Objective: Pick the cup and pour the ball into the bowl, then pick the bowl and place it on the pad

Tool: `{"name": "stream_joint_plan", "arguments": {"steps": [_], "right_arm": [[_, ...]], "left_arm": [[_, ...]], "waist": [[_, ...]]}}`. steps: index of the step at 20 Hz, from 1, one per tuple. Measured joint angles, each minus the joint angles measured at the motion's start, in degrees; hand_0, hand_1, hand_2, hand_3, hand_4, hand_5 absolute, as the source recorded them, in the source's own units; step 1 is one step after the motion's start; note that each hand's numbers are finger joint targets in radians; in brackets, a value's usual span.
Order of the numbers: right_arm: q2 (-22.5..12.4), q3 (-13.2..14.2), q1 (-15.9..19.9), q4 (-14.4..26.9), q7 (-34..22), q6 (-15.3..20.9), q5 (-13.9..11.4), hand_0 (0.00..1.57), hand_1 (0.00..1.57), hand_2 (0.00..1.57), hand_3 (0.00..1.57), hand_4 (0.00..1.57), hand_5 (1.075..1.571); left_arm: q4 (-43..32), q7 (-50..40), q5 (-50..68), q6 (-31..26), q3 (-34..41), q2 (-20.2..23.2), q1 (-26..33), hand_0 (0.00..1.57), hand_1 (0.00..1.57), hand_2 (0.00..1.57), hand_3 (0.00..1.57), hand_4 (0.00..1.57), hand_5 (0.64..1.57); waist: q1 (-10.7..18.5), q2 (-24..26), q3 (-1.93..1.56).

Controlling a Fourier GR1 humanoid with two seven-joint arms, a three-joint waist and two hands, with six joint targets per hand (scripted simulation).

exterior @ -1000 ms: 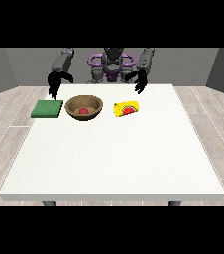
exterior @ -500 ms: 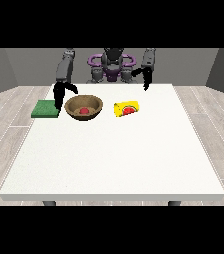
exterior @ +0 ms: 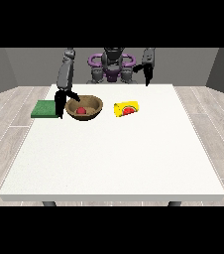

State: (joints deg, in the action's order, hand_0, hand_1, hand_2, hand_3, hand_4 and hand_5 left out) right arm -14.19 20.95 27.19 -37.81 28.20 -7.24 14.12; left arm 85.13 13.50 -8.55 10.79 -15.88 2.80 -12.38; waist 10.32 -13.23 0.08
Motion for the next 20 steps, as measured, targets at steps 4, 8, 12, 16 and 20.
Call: {"name": "stream_joint_plan", "arguments": {"steps": [4,8,12,16,20], "right_arm": [[-0.2,-0.3,0.5,1.7,3.0,-0.4,-0.4,0.00,0.00,0.00,0.00,0.36,1.571],[0.8,0.2,2.0,3.6,2.5,1.2,0.2,0.00,0.00,0.00,0.00,0.50,1.560],[1.5,2.1,2.4,4.9,2.3,0.5,2.8,1.39,1.39,1.26,0.47,0.66,1.473],[2.2,3.7,1.4,3.8,3.3,3.2,4.2,1.57,1.57,1.57,1.57,0.96,1.486],[2.5,4.8,1.2,2.9,0.9,4.3,6.3,1.57,1.57,1.57,1.48,0.94,1.486]], "left_arm": [[1.7,0.4,-0.2,-0.9,0.3,0.4,0.8,0.00,0.00,0.00,0.00,0.96,1.424],[2.4,-0.2,-0.1,-1.5,0.8,0.5,1.1,0.00,0.00,0.00,0.00,0.95,1.424],[3.8,-0.2,-0.4,-1.8,1.0,0.8,1.3,0.00,0.00,0.00,0.00,0.95,1.422],[6.0,-0.6,-0.9,-2.4,0.5,1.3,1.0,0.00,0.00,0.00,0.00,0.96,1.401],[6.7,-0.7,-0.6,-2.6,0.9,1.6,1.6,0.00,0.00,0.00,0.00,1.04,1.375]], "waist": [[0.1,-0.7,0.85],[0.1,-0.5,0.63],[0.3,-1.1,1.11],[1.5,-2.1,2.20],[1.8,-1.6,1.86]]}}
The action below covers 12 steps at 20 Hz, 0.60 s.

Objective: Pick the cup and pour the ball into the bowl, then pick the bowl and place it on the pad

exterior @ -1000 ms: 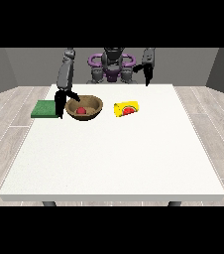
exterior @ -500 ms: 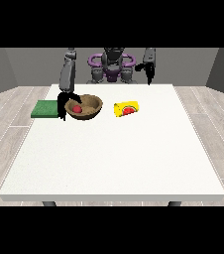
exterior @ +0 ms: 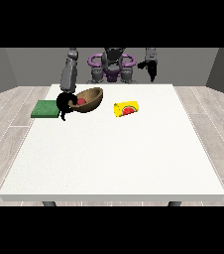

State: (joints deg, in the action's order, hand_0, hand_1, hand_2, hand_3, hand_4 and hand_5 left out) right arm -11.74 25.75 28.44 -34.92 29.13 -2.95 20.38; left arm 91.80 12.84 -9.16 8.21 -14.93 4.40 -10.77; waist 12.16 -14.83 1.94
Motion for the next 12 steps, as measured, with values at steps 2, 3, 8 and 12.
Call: {"name": "stream_joint_plan", "arguments": {"steps": [2,3,8,12], "right_arm": [[0.1,0.2,0.4,0.0,-2.3,1.1,0.8,1.57,1.57,1.57,1.45,0.94,1.482],[0.0,0.2,0.8,0.0,-4.1,2.3,1.1,1.57,1.57,1.57,1.47,0.93,1.491],[-3.6,-0.5,3.8,0.9,-13.4,6.1,1.1,1.57,1.57,1.57,1.35,0.94,1.501],[-9.6,-0.6,4.3,1.3,-18.8,5.8,0.6,1.57,1.57,1.57,1.21,0.93,1.503]], "left_arm": [[-0.8,-0.1,0.5,-0.6,0.6,0.4,0.5,0.00,0.00,0.00,0.00,1.09,1.362],[-1.5,0.2,1.1,-1.1,1.1,0.6,0.7,0.00,0.00,0.00,0.00,1.10,1.360],[-4.5,1.2,2.0,-1.3,2.6,0.4,2.0,0.00,0.00,0.00,0.00,1.15,1.354],[-5.7,0.9,2.3,-1.4,3.5,0.3,3.1,0.00,0.00,0.00,0.00,1.16,1.356]], "waist": [[-0.2,0.8,-0.55],[-0.4,1.4,-0.87],[-2.1,3.9,-1.80],[-4.2,6.2,-1.88]]}}
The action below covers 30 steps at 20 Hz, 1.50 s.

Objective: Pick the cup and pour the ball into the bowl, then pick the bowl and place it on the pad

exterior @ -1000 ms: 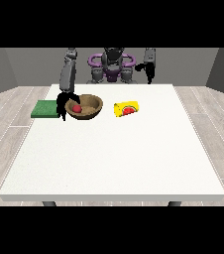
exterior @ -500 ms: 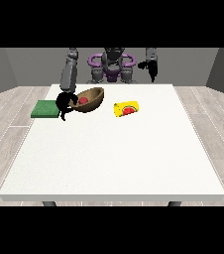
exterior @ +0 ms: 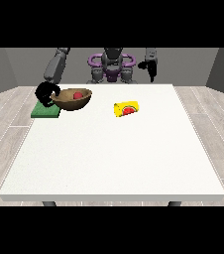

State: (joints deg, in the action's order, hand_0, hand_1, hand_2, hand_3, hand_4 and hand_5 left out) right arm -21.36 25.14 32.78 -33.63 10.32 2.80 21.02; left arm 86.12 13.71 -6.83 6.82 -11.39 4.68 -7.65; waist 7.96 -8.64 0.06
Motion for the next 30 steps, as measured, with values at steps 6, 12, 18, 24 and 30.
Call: {"name": "stream_joint_plan", "arguments": {"steps": [6,12,18,24,30], "right_arm": [[-4.1,-0.9,-0.6,-1.1,-5.3,-0.7,0.0,1.57,1.57,1.57,1.16,0.96,1.494],[-5.5,-1.9,-2.7,-3.2,-8.2,-2.5,0.7,1.57,1.57,1.57,1.33,0.99,1.493],[-10.1,1.8,-4.3,0.4,-4.6,-8.3,3.7,1.56,1.56,1.57,0.68,0.92,1.511],[-13.1,3.5,-4.6,4.8,0.1,-11.1,4.5,1.55,1.55,1.57,0.68,0.61,1.540],[-18.2,3.0,-5.0,5.9,2.9,-5.4,1.0,1.27,1.27,1.39,1.38,0.00,1.570]], "left_arm": [[-2.7,0.1,0.7,-0.4,1.6,-0.4,1.8,0.00,0.00,0.00,0.00,1.17,1.345],[-7.9,3.1,0.0,0.7,3.2,-2.0,1.5,0.00,0.00,0.00,0.00,1.18,1.350],[-8.0,8.0,-1.3,0.9,2.4,-3.4,1.3,0.00,0.00,0.00,0.00,1.18,1.351],[-7.3,10.9,-1.8,0.5,2.7,-3.2,0.9,0.00,0.00,0.00,0.00,1.17,1.358],[-6.2,10.7,-1.8,-0.1,2.9,-2.9,0.6,0.00,0.00,0.00,0.00,1.17,1.361]], "waist": [[-2.5,3.9,-0.01],[-4.8,5.0,-0.05],[-3.3,-0.1,-0.08],[-2.0,-4.1,-0.11],[-1.3,-5.5,-0.09]]}}
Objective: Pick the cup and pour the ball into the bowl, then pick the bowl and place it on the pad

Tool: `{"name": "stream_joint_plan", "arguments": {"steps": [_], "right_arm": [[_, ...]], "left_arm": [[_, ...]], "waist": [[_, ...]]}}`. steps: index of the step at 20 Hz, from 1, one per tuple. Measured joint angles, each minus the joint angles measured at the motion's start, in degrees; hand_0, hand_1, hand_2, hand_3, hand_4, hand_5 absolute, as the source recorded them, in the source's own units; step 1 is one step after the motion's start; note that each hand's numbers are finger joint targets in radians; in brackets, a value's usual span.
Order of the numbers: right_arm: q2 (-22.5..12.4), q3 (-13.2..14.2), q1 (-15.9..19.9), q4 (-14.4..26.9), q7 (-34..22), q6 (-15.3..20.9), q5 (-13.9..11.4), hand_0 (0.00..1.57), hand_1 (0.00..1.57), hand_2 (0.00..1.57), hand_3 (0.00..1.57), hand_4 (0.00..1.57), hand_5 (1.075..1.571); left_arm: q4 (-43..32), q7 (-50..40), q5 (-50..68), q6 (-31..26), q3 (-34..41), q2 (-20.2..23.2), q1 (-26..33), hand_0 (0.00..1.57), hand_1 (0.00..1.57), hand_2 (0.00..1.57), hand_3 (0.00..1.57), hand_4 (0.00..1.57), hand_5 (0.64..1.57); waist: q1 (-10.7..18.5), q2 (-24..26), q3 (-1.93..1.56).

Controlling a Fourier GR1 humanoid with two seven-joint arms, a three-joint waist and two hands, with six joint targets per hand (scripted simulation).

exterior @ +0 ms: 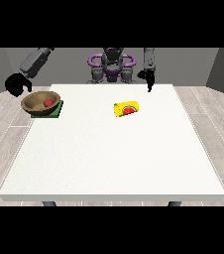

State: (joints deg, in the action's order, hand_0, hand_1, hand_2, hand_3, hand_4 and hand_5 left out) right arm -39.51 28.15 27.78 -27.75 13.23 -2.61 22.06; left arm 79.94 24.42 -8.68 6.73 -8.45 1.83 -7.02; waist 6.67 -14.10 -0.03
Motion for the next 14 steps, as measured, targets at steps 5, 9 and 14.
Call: {"name": "stream_joint_plan", "arguments": {"steps": [5,9,14], "right_arm": [[0.0,-1.9,1.4,-0.7,1.0,1.7,-1.9,1.07,1.07,0.96,0.95,0.31,1.564],[0.9,-3.7,4.3,-2.2,-2.0,0.3,-2.2,0.36,0.36,0.53,0.66,0.75,1.289],[0.0,-4.6,4.6,-3.2,-4.7,-4.0,-1.7,0.00,0.00,0.58,0.75,0.71,1.075]], "left_arm": [[-3.5,2.6,0.1,3.7,-3.9,-1.0,1.6,0.00,0.00,0.00,0.00,1.21,1.354],[-7.6,4.1,2.0,10.2,-10.2,-1.5,1.7,0.00,0.00,0.00,0.00,1.22,1.340],[-10.8,6.0,5.2,16.3,-16.3,-1.7,3.1,0.00,0.00,0.00,0.00,1.22,1.340]], "waist": [[-0.7,0.9,0.01],[-2.4,2.2,0.04],[-4.1,4.4,0.04]]}}
